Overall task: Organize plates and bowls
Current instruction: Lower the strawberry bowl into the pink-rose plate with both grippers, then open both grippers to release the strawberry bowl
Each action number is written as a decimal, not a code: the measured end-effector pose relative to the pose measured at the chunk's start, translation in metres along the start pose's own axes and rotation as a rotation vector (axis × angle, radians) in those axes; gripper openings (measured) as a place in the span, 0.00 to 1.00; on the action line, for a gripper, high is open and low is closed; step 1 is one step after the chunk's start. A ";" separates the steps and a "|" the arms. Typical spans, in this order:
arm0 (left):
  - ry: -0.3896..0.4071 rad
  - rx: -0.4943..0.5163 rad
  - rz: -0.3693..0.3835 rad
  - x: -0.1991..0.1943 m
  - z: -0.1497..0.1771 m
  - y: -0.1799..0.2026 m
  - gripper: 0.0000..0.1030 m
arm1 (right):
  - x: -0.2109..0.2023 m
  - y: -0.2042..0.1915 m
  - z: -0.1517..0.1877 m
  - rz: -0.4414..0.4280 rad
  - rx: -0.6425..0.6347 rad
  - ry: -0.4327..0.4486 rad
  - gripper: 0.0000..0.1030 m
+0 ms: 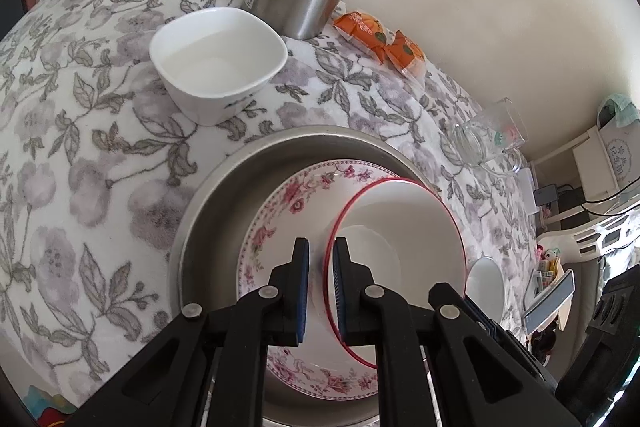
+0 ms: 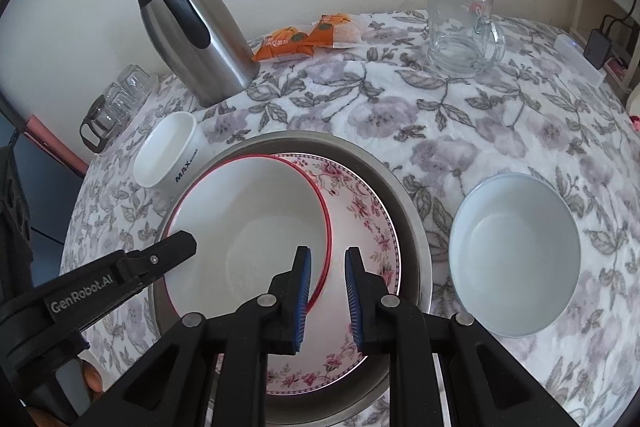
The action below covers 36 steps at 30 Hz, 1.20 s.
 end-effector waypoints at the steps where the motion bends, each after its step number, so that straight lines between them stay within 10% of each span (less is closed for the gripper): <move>1: 0.000 -0.002 0.001 -0.001 0.000 0.000 0.12 | -0.002 0.001 -0.001 0.002 0.001 0.006 0.18; 14: 0.077 0.023 -0.081 -0.031 -0.014 -0.009 0.45 | -0.031 0.001 -0.017 0.022 0.005 0.067 0.21; 20: 0.088 -0.005 -0.145 -0.040 -0.017 -0.024 0.58 | -0.038 0.003 -0.020 0.044 0.003 0.084 0.54; 36: 0.111 -0.099 -0.287 -0.052 -0.018 -0.072 0.83 | -0.040 0.006 -0.022 0.098 -0.029 0.113 0.95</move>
Point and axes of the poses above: each gripper's, at about its wrist camera, not at the fingertips, and x roughly the way its jaws point, y to its right, z to its underside, the point moved 10 cm from there along x, roughly the way its jaws point, and after that the axes turned 12 degrees about x, right-handed, at the moved point
